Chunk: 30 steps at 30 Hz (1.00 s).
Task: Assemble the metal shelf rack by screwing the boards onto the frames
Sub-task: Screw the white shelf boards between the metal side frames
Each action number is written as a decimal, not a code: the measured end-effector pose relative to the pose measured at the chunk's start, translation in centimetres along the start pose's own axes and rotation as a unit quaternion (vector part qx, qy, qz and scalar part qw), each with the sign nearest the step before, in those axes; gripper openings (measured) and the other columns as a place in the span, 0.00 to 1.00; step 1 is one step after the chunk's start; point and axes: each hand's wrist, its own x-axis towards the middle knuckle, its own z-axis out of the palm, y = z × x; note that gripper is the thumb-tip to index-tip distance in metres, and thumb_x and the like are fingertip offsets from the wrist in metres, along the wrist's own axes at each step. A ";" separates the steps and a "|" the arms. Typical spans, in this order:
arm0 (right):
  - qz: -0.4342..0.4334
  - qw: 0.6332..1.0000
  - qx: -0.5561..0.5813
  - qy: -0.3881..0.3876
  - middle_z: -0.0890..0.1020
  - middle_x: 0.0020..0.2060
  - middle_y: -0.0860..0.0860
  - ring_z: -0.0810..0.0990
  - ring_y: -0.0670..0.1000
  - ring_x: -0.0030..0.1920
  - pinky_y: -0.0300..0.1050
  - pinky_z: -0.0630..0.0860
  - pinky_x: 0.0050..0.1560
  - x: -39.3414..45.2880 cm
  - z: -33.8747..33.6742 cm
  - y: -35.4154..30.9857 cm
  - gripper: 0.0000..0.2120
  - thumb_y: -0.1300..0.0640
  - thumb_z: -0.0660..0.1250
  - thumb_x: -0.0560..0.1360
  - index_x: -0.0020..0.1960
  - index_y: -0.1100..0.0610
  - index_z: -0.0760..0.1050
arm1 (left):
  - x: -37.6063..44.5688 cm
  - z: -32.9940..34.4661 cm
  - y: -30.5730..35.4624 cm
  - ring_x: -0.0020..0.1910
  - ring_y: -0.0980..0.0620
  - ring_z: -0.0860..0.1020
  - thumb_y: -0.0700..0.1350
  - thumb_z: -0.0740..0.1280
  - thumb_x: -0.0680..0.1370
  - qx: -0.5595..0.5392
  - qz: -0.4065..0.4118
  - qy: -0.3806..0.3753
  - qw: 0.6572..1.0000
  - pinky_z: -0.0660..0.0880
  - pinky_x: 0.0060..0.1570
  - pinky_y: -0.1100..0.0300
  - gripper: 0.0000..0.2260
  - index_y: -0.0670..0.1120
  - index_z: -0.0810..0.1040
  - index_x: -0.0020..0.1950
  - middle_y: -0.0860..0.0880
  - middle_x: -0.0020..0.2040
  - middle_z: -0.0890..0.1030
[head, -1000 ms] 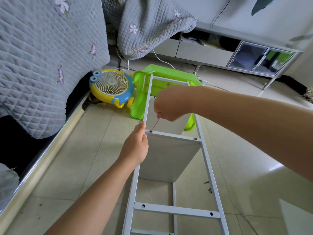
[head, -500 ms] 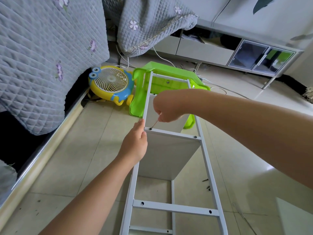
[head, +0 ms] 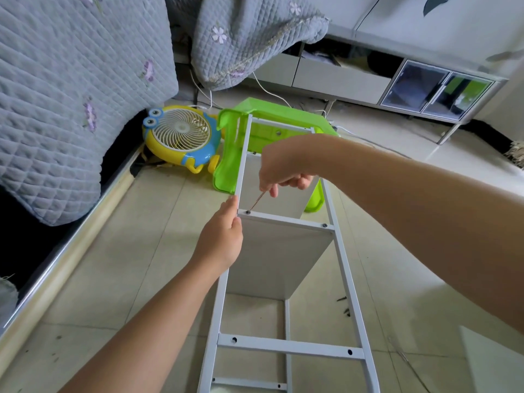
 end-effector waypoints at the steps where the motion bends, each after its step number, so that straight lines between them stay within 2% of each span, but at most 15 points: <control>1: -0.029 0.999 -0.040 0.022 0.63 0.23 0.51 0.60 0.48 0.21 0.31 0.61 0.20 -0.2 0.1 -0.2 0.11 0.60 0.60 0.77 0.36 0.61 0.70 | 0.0 0.0 -0.1 0.74 0.56 0.56 0.38 0.50 0.82 -0.004 0.000 0.001 1.000 0.53 0.68 0.67 0.21 0.47 0.56 0.75 0.51 0.76 0.57; 4: -0.101 0.973 -0.185 0.093 0.73 0.31 0.53 0.70 0.51 0.27 0.36 0.65 0.25 -1.1 0.3 -0.8 0.08 0.56 0.63 0.75 0.42 0.61 0.74 | -0.3 0.0 -0.1 0.74 0.56 0.55 0.39 0.50 0.82 -0.010 0.002 0.001 1.000 0.52 0.68 0.67 0.21 0.47 0.57 0.75 0.52 0.76 0.57; 6: -0.129 0.944 -0.272 0.133 0.76 0.37 0.54 0.76 0.53 0.40 0.39 0.66 0.32 -1.8 0.5 -1.0 0.10 0.55 0.62 0.76 0.49 0.61 0.77 | -0.3 -0.1 -0.1 0.75 0.57 0.54 0.39 0.50 0.82 -0.007 0.002 0.000 1.000 0.52 0.68 0.68 0.21 0.47 0.56 0.75 0.52 0.76 0.57; 7: -0.138 0.932 -0.302 0.147 0.76 0.38 0.54 0.76 0.55 0.45 0.39 0.67 0.36 -2.0 0.6 -0.9 0.10 0.55 0.61 0.77 0.47 0.61 0.77 | -0.2 -0.1 -0.1 0.75 0.57 0.54 0.39 0.50 0.82 -0.006 0.002 0.000 1.000 0.51 0.67 0.69 0.21 0.47 0.56 0.75 0.52 0.76 0.56; 8: -0.146 0.920 -0.328 0.160 0.74 0.36 0.52 0.75 0.56 0.45 0.40 0.68 0.39 -2.4 0.8 -0.9 0.10 0.55 0.61 0.77 0.42 0.60 0.76 | -0.2 -0.1 -0.1 0.75 0.57 0.54 0.39 0.50 0.82 -0.005 0.001 0.000 1.000 0.51 0.67 0.69 0.21 0.47 0.56 0.75 0.52 0.76 0.56; 10: -0.143 0.914 -0.342 0.162 0.68 0.30 0.50 0.71 0.55 0.40 0.40 0.67 0.37 -2.5 1.1 -1.0 0.15 0.56 0.59 0.78 0.33 0.58 0.67 | 0.0 0.0 0.0 0.75 0.57 0.54 0.39 0.50 0.82 -0.006 0.000 0.002 1.000 0.50 0.67 0.69 0.21 0.47 0.56 0.75 0.52 0.76 0.56; 12: -0.115 0.942 -0.288 0.129 0.67 0.28 0.49 0.70 0.52 0.35 0.37 0.66 0.28 -2.0 1.3 -1.4 0.15 0.57 0.58 0.78 0.33 0.59 0.70 | 0.1 0.0 0.0 0.75 0.56 0.54 0.39 0.50 0.82 -0.011 -0.001 0.005 1.000 0.51 0.67 0.69 0.21 0.47 0.57 0.75 0.52 0.76 0.57; 14: -0.047 0.982 -0.177 0.046 0.66 0.24 0.50 0.66 0.48 0.23 0.32 0.60 0.18 -0.8 0.8 -1.3 0.14 0.59 0.57 0.78 0.38 0.62 0.75 | 0.0 0.1 -0.1 0.75 0.56 0.55 0.38 0.50 0.82 -0.015 0.000 0.011 1.000 0.51 0.67 0.68 0.21 0.47 0.57 0.75 0.52 0.76 0.57; 15: -0.004 0.996 -0.092 0.000 0.63 0.21 0.50 0.61 0.46 0.18 0.29 0.55 0.17 -0.3 0.4 -1.0 0.14 0.60 0.56 0.79 0.39 0.64 0.75 | 0.0 0.1 -0.2 0.74 0.56 0.55 0.38 0.50 0.82 -0.018 0.000 0.012 1.000 0.52 0.67 0.68 0.21 0.47 0.57 0.75 0.52 0.76 0.57; 17: 0.062 0.996 0.034 -0.059 0.59 0.16 0.48 0.53 0.44 0.14 0.27 0.51 0.18 0.1 -0.1 -0.4 0.14 0.60 0.56 0.79 0.38 0.65 0.72 | -0.1 0.1 -0.2 0.74 0.56 0.56 0.39 0.50 0.82 -0.024 0.000 0.010 1.000 0.52 0.68 0.68 0.20 0.47 0.57 0.75 0.52 0.76 0.57; 20: 0.074 0.990 0.096 -0.077 0.58 0.14 0.47 0.53 0.44 0.13 0.26 0.50 0.19 0.2 0.3 0.2 0.15 0.58 0.56 0.79 0.37 0.64 0.71 | -0.2 0.0 -0.2 0.74 0.56 0.56 0.39 0.50 0.82 -0.012 0.005 0.004 1.000 0.53 0.68 0.67 0.21 0.47 0.57 0.75 0.51 0.76 0.57; 24: 0.048 0.987 0.142 -0.049 0.59 0.13 0.46 0.54 0.44 0.13 0.26 0.51 0.18 -0.1 0.6 1.6 0.15 0.57 0.56 0.79 0.37 0.63 0.72 | -0.3 -0.2 0.3 0.75 0.55 0.55 0.40 0.49 0.82 0.058 0.014 -0.010 0.998 0.53 0.68 0.67 0.21 0.47 0.54 0.76 0.51 0.76 0.55; 26: 0.037 0.983 0.180 -0.011 0.60 0.14 0.46 0.55 0.44 0.14 0.27 0.52 0.19 -0.4 0.6 3.4 0.16 0.57 0.57 0.79 0.35 0.62 0.72 | -0.2 -0.3 0.4 0.74 0.51 0.58 0.41 0.50 0.82 0.131 0.006 -0.015 0.991 0.56 0.67 0.61 0.21 0.45 0.55 0.76 0.48 0.76 0.55; 28: 0.034 0.976 0.201 0.072 0.62 0.18 0.49 0.58 0.46 0.17 0.31 0.55 0.21 -1.0 1.0 5.8 0.16 0.58 0.57 0.79 0.33 0.61 0.71 | -0.1 -0.4 0.4 0.69 0.44 0.64 0.42 0.52 0.81 0.232 0.021 -0.001 0.972 0.63 0.62 0.53 0.19 0.41 0.59 0.73 0.43 0.73 0.60; 30: 0.042 0.963 0.204 0.172 0.65 0.24 0.52 0.61 0.50 0.23 0.36 0.59 0.24 -1.3 2.3 8.7 0.17 0.57 0.57 0.79 0.34 0.61 0.71 | 0.1 -0.4 0.4 0.71 0.45 0.60 0.44 0.53 0.81 0.336 0.060 0.013 0.940 0.63 0.63 0.50 0.20 0.40 0.59 0.72 0.43 0.74 0.58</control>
